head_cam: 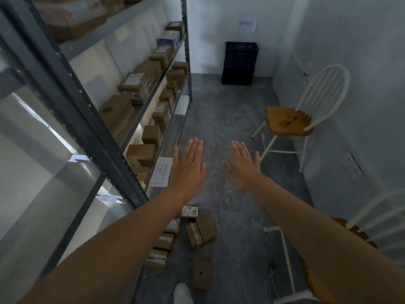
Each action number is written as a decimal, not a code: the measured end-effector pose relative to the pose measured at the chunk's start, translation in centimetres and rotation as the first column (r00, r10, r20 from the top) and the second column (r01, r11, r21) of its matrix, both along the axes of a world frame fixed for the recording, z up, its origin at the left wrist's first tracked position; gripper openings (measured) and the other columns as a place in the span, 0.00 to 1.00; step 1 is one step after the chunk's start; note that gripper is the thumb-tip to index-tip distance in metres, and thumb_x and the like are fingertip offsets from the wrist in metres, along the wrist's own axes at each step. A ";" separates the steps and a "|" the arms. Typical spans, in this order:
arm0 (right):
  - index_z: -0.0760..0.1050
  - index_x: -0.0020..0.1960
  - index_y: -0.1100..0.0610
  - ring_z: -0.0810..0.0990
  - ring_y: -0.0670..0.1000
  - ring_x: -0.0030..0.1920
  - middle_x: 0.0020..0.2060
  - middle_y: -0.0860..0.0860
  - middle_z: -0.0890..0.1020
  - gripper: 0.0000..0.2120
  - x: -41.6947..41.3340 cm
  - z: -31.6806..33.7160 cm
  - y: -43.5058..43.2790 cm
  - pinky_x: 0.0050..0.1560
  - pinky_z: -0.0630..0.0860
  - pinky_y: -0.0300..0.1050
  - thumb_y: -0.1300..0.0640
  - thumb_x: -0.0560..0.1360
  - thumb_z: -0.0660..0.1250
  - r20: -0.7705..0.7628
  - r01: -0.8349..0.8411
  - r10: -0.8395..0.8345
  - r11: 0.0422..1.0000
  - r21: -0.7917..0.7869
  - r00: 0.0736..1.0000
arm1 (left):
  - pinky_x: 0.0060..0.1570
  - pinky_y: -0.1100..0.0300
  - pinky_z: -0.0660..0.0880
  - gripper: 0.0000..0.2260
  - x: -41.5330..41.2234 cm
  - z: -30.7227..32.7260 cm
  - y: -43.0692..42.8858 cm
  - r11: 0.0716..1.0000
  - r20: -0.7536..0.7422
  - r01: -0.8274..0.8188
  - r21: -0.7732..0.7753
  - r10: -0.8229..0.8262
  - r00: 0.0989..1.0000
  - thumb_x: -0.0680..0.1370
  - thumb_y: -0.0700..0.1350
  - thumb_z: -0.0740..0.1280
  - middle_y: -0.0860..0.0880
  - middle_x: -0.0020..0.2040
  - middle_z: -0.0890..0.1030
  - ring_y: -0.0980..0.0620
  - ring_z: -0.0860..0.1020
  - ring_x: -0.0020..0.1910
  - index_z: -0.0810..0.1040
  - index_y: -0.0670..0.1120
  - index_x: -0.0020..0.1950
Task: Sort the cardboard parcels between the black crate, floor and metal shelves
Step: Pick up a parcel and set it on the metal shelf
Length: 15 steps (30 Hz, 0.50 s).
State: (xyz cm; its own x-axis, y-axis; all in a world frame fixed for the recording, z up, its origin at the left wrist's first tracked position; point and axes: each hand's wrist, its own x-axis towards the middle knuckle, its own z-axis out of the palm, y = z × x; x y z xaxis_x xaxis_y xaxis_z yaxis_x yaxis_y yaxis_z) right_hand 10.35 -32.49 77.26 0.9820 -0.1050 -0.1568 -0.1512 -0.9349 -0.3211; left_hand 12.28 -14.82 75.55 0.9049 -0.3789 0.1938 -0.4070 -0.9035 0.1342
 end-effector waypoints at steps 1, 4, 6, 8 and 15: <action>0.39 0.80 0.55 0.36 0.48 0.78 0.80 0.48 0.42 0.32 1.2 -0.2 0.8 0.74 0.32 0.59 0.46 0.83 0.49 -0.009 0.005 -0.005 1.000 0.003 1.000 | 0.74 0.46 0.33 0.28 1.2 -0.3 0.9 1.000 -0.009 -0.008 -0.002 0.008 1.000 0.84 0.51 0.49 0.49 0.81 0.44 0.53 0.40 0.79 0.40 0.45 0.80; 0.40 0.80 0.55 0.37 0.47 0.78 0.80 0.48 0.43 0.31 4.3 -0.9 3.2 0.75 0.33 0.59 0.47 0.83 0.50 -0.033 0.044 -0.042 0.998 0.049 0.999 | 0.74 0.46 0.32 0.28 4.7 -1.2 3.5 0.999 -0.064 -0.037 -0.004 0.037 0.997 0.84 0.50 0.49 0.49 0.81 0.43 0.53 0.40 0.79 0.40 0.45 0.80; 0.41 0.80 0.55 0.38 0.47 0.78 0.80 0.47 0.43 0.31 6.1 -1.7 5.1 0.75 0.34 0.58 0.47 0.83 0.51 -0.034 0.054 -0.052 0.995 0.080 0.998 | 0.75 0.44 0.35 0.28 7.0 -2.4 5.1 0.999 -0.091 -0.046 0.024 0.048 0.995 0.84 0.50 0.49 0.49 0.81 0.43 0.52 0.40 0.79 0.40 0.45 0.80; 0.41 0.81 0.55 0.38 0.46 0.78 0.80 0.47 0.44 0.31 7.5 -2.6 6.7 0.75 0.33 0.57 0.48 0.83 0.51 -0.015 0.041 -0.040 0.994 0.100 0.999 | 0.76 0.43 0.39 0.28 8.7 -3.8 6.2 0.996 -0.106 -0.054 0.072 0.061 0.992 0.84 0.50 0.49 0.49 0.81 0.44 0.52 0.40 0.79 0.41 0.45 0.80; 0.42 0.81 0.53 0.39 0.45 0.78 0.80 0.46 0.45 0.32 10.2 -6.4 9.0 0.75 0.33 0.56 0.48 0.83 0.52 -0.029 0.038 -0.034 0.989 0.145 0.999 | 0.76 0.42 0.39 0.28 9.9 -10.3 6.1 0.990 -0.202 0.014 0.139 0.014 0.979 0.83 0.50 0.50 0.46 0.81 0.45 0.50 0.42 0.79 0.42 0.42 0.80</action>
State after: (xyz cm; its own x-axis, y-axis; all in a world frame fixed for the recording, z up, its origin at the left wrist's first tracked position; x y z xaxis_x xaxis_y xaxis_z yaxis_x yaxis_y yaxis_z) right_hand 20.51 -23.50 70.89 0.9733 -0.1145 -0.1989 -0.1943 -0.8722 -0.4489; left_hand 22.16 -8.74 65.29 0.9199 -0.3894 -0.0471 -0.3846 -0.9190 0.0868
